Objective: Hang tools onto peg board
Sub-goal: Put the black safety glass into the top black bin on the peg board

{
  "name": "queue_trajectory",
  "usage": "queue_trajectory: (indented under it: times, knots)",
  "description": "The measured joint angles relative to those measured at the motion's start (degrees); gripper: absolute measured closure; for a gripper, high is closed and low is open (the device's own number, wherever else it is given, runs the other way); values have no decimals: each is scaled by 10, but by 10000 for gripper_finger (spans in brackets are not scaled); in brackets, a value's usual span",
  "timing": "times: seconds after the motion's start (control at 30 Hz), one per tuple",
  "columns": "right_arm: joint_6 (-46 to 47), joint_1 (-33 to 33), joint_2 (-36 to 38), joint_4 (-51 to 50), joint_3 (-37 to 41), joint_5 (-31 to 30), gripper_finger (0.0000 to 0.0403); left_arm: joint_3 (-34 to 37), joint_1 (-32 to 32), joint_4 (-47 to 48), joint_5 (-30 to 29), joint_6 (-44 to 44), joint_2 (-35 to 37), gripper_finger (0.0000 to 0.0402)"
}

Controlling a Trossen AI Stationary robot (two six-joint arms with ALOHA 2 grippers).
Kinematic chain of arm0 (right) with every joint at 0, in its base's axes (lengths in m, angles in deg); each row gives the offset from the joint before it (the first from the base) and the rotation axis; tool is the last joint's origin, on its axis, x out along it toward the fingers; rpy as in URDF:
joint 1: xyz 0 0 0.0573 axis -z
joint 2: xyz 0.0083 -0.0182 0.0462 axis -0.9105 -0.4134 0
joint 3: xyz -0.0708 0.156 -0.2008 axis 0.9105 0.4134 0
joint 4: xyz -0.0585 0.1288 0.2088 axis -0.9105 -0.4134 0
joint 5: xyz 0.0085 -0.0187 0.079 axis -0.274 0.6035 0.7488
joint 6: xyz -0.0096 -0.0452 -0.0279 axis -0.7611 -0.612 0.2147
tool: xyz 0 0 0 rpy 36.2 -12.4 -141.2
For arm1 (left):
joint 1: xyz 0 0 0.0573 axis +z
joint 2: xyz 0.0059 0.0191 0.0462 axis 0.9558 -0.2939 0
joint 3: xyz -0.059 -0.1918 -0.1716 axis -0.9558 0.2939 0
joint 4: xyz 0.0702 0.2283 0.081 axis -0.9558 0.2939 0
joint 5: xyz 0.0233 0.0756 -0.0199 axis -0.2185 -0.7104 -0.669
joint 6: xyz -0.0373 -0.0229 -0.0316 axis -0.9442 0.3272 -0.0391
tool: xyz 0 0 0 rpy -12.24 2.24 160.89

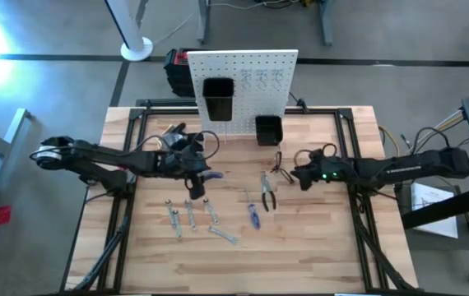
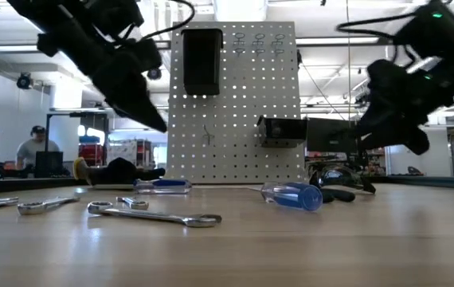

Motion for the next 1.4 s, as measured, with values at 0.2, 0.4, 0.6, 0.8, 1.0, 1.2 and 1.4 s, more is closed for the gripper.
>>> queue_trajectory:
  times: [0.2, 0.4, 0.6, 0.8, 1.0, 1.2, 1.4]
  knots:
    - [-57, 6, -105, -73, -115, 0, 264, 33, 0, 13, -11, 3, 53, 258]
    - [-96, 15, -213, -94, -164, 12, 285, 84, 0, 12, -10, 8, 103, 258]
    - [-77, 25, -275, -100, -185, 36, 277, 103, 0, 9, -9, 6, 150, 258]
    - [-81, 26, -301, -98, -212, 52, 240, 101, 0, 11, -9, 31, 181, 258]
    - [-73, 29, -309, -98, -220, 50, 207, 96, 0, 12, -8, 2, 191, 258]
    - [-38, 33, -316, -77, -219, 40, 196, 97, 0, 10, -8, 0, 180, 258]
    - [-23, 33, -350, -43, -219, 52, 214, 97, 0, -2, -8, 2, 169, 258]
